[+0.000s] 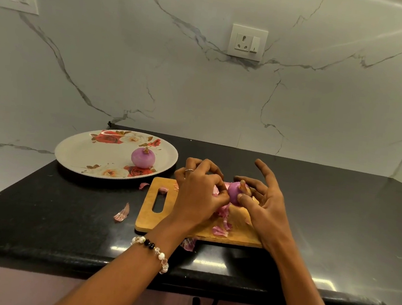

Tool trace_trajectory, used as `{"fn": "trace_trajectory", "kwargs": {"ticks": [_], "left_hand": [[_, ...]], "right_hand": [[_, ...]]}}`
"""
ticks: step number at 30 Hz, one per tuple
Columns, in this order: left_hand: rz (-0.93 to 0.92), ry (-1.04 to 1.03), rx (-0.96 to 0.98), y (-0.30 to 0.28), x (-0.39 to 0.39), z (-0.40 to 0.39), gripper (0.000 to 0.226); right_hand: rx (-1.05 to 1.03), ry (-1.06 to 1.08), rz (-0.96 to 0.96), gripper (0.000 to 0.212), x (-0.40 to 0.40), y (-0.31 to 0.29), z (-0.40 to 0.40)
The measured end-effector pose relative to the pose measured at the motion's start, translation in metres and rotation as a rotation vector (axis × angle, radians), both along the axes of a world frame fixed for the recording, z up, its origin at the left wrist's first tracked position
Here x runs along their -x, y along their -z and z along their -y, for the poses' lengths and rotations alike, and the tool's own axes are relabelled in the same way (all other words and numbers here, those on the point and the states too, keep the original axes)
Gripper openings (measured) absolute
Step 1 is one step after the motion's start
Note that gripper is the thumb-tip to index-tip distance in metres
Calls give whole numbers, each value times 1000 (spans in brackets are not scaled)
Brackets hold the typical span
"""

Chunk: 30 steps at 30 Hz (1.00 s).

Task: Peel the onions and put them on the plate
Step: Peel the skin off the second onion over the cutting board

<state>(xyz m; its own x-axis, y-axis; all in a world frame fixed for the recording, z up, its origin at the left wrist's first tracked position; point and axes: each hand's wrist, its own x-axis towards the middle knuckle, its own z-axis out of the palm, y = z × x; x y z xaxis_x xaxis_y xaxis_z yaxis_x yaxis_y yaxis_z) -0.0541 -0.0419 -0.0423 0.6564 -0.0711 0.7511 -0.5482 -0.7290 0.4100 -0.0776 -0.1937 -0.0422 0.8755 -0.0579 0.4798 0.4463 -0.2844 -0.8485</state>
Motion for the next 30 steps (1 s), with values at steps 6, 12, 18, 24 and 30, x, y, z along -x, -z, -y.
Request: {"fn": "trace_trajectory", "kwargs": {"ticks": [6, 12, 18, 24, 30], "left_hand": [[-6, -38, -20, 0, -2, -1, 13], [-54, -31, 87, -3, -2, -3, 9], [-72, -167, 240, -2, -6, -6, 10], [-105, -104, 203, -1, -6, -4, 15], [-42, -8, 189, -5, -4, -1, 42]], "right_hand": [[12, -15, -5, 81, 0, -2, -2], [-120, -56, -28, 79, 2, -4, 0], [-251, -36, -40, 74, 0, -4, 3], [-360, -62, -62, 69, -2, -5, 4], [-434, -66, -60, 70, -4, -5, 5]]}}
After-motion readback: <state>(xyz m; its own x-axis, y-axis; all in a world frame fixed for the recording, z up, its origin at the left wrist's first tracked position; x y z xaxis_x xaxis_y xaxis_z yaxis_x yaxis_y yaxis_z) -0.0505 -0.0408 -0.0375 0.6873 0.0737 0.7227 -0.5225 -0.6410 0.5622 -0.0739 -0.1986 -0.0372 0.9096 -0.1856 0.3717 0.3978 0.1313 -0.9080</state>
